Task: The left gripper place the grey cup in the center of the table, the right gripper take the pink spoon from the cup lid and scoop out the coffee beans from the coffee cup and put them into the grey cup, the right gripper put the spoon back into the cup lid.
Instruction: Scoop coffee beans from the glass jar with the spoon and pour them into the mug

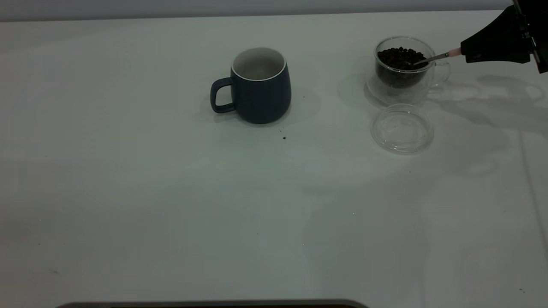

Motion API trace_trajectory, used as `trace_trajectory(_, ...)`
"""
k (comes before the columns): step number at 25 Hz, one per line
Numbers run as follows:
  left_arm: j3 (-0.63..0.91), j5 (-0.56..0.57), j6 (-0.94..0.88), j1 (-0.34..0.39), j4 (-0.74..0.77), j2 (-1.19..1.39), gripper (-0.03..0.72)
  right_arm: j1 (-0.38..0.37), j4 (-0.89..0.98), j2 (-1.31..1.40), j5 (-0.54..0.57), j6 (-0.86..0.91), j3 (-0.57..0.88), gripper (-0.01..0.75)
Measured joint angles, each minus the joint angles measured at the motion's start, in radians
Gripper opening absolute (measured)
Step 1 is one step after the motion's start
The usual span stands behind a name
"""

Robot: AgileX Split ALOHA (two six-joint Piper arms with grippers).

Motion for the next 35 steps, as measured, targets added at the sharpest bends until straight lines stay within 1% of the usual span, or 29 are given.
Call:
trace_trajectory(14,0.0,0.0,-0.002,0.0,0.0,0.0,0.567,-0.007,-0.005,-0.02,0.013,0.015,-0.001,0.1)
trace_trajectory(19,0.0,0.0,-0.002,0.0,0.0,0.0,0.567,-0.028,-0.006,-0.021,0.052,0.022,-0.001,0.1)
trace_trajectory(26,0.0,0.0,-0.002,0.0,0.0,0.0,0.567,-0.035,-0.003,-0.021,0.083,0.035,-0.001,0.1)
trace_trajectory(35,0.0,0.0,-0.001,0.0,0.0,0.0,0.567,-0.089,0.061,0.001,0.163,0.057,-0.001,0.1)
